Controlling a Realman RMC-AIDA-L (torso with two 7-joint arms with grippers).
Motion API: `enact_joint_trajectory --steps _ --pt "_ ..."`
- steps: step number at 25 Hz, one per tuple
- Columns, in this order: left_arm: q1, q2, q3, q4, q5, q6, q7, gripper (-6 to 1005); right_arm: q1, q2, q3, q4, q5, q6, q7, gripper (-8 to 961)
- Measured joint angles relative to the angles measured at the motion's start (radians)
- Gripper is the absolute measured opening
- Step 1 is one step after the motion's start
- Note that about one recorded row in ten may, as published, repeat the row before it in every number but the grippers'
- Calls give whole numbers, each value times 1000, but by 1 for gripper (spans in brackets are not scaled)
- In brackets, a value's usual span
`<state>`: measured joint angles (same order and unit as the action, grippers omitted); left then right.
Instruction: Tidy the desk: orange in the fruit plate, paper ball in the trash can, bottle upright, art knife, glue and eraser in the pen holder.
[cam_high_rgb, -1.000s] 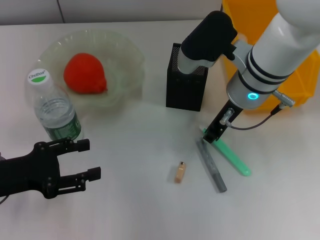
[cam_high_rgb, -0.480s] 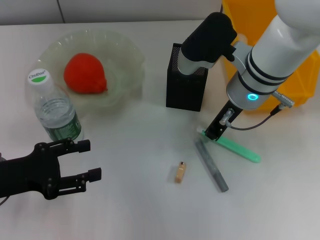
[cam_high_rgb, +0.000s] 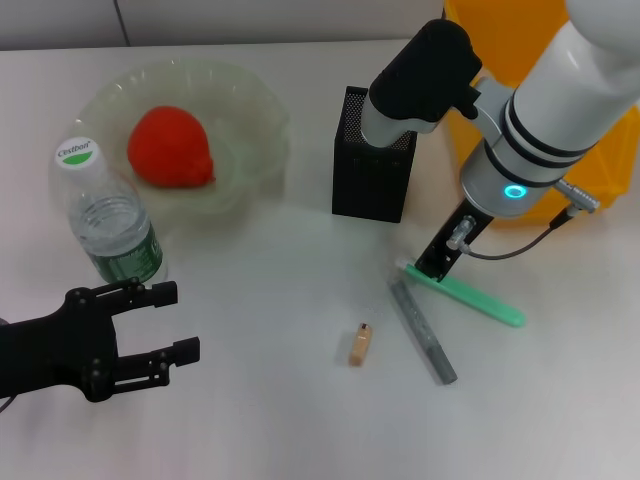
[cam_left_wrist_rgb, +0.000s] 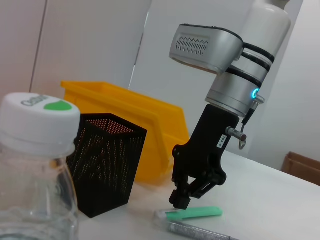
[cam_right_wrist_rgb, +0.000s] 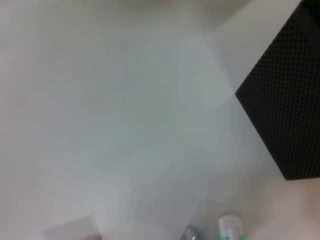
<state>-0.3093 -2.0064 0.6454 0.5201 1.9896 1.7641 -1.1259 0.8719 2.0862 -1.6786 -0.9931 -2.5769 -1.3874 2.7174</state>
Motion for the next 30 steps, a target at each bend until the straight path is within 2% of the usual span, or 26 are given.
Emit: enact_joint_trajectory --steps 11,17,22,25,30 --pt "0 0 7 0 0 -4 0 782 -2 -2 22 -11 2 -5 -34 45" --pt "-1 0 6 0 0 -3 0 782 2 1 7 0 2 15 -39 164" --pt "-5 0 6 0 0 -1 0 782 6 4 3 19 3 31 -49 392" --pt "-6 0 7 0 0 0 0 782 9 5 3 29 3 36 -50 321" --pt "-6 0 6 0 0 0 0 782 10 5 -5 37 3 46 -52 305"
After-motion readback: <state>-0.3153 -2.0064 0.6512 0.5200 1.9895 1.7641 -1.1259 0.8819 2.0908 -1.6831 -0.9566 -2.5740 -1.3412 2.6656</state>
